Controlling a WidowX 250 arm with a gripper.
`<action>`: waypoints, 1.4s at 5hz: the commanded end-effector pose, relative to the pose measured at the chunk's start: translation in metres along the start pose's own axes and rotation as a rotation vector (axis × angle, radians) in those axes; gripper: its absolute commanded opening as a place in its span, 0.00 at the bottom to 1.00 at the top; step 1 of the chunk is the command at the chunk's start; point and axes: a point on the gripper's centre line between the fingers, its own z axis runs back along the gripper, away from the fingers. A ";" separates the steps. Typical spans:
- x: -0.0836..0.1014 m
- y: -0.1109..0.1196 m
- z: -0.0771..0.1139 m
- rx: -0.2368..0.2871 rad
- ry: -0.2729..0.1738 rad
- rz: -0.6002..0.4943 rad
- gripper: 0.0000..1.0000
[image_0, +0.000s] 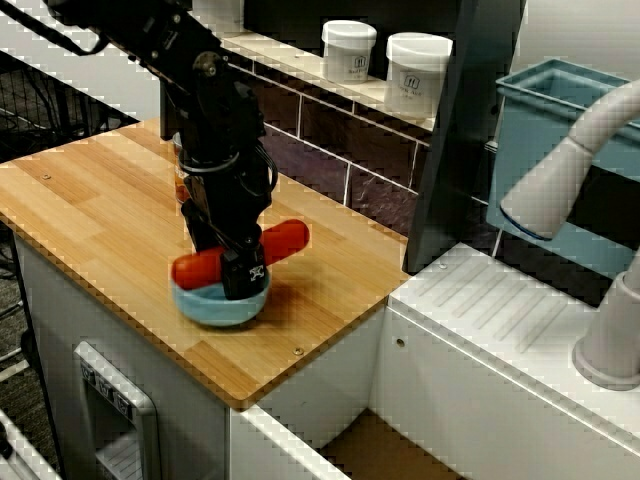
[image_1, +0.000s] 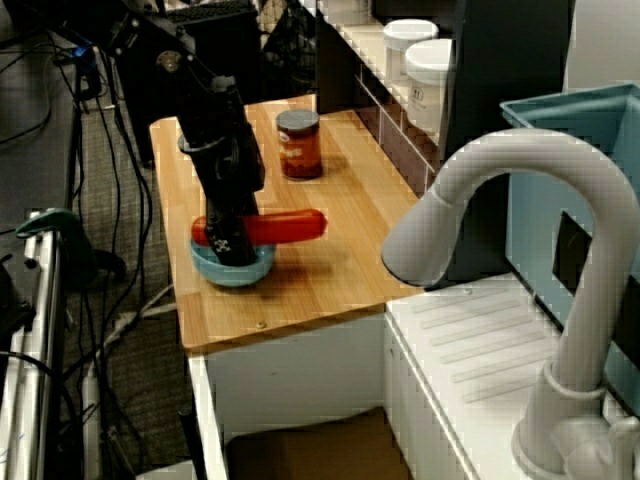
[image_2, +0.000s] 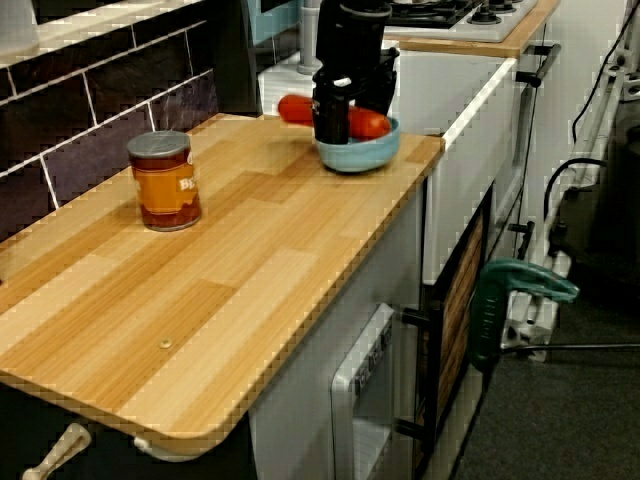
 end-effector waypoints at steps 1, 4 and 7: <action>-0.007 0.015 0.028 -0.013 -0.046 0.010 1.00; -0.010 0.038 0.056 -0.048 -0.075 0.050 1.00; 0.000 0.102 0.068 -0.062 -0.115 0.181 1.00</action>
